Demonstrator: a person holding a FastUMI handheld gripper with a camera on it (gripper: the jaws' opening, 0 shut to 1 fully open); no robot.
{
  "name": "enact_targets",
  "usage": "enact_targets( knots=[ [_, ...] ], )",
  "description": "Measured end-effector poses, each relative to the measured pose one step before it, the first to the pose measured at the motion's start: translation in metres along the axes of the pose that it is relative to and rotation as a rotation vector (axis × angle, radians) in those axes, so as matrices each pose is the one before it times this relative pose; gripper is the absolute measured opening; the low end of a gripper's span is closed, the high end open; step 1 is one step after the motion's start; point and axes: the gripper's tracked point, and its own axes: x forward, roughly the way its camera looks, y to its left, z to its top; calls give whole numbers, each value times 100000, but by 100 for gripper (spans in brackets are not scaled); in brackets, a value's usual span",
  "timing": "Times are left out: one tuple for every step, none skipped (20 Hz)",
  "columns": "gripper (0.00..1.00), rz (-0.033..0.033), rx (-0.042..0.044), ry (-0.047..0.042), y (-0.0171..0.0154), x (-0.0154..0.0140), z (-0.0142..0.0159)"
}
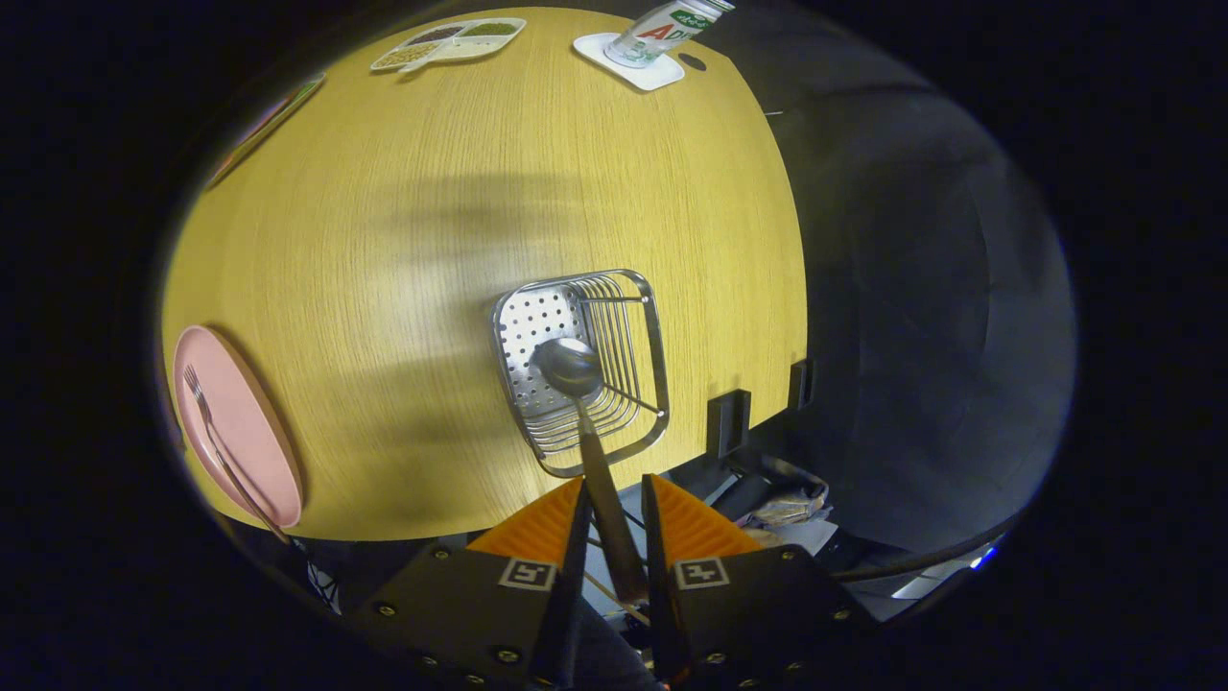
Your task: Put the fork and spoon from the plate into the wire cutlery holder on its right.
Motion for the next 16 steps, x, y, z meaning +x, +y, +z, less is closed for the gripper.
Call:
enact_targets(
  knots=[
    [36,618,1019,-639,56,-223,58],
    [36,489,1107,-706,-5,-16,9],
    [37,1225,1539,-2272,198,-334,380],
    [36,1289,1497,-2216,256,-291,356],
    [37,585,1090,-2044,109,-433,354],
    [37,453,658,-2195,117,-408,403],
    [37,327,406,-2133,126,-362,484],
    [36,235,183,-1869,198,-461,372],
    [37,-57,-36,-1600,130,-321,276],
    [36,37,-144,-1353,201,-396,162],
    [37,19,22,-1348,250,-339,178],
    [37,35,-125,-981,345,-499,16],
    [37,-489,-409,-1137,223,-362,-20],
    [37,-681,-646,-841,235,-510,-11],
    [37,-632,-677,-1182,387,-521,-75],
    [37,-386,-812,-1288,431,-591,51]
  ],
)
